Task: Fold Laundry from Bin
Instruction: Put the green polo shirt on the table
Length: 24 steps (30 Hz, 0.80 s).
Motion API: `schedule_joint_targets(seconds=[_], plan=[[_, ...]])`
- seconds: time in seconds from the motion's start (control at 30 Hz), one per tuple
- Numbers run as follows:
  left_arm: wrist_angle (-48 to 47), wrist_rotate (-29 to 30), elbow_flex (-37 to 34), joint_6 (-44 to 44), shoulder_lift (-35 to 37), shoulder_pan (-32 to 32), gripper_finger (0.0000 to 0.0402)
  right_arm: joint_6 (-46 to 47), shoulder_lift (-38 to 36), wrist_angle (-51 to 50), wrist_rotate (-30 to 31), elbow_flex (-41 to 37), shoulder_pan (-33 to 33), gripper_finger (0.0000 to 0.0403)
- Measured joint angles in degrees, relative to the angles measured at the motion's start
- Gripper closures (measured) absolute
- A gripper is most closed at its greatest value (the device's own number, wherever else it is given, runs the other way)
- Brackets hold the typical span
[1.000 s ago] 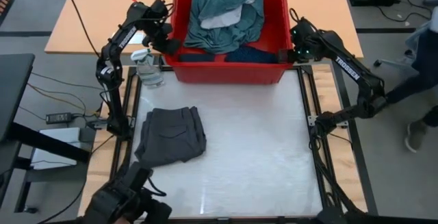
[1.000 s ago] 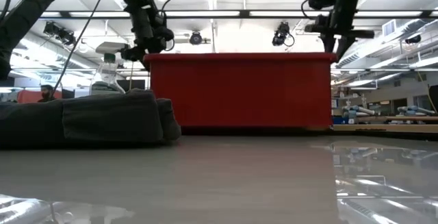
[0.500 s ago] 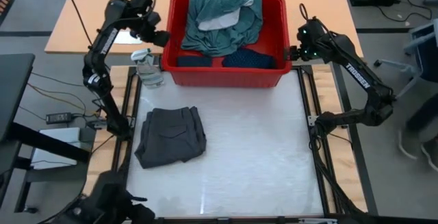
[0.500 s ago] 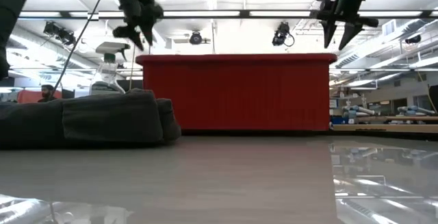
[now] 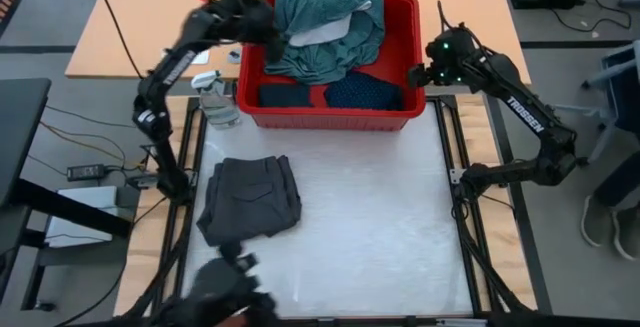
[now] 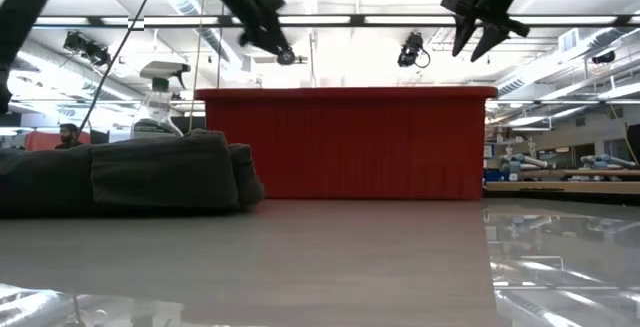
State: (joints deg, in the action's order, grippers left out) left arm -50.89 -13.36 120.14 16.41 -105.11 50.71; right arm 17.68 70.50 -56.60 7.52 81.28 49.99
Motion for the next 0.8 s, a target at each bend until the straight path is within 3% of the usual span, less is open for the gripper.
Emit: schedule_joint_targets(seconds=[0.37, 0.8], plan=[[7.1, 3.9, 0.0, 10.2, -16.8, -1.2, 0.0199, 0.6, 0.0, -0.6, 0.8, 0.0, -5.2, 0.0176], [12.5, 11.1, -0.1, 20.7, -28.3, -0.3, 0.0199, 0.1, 0.0, -0.5, 2.9, 0.0, -4.5, 0.0176]])
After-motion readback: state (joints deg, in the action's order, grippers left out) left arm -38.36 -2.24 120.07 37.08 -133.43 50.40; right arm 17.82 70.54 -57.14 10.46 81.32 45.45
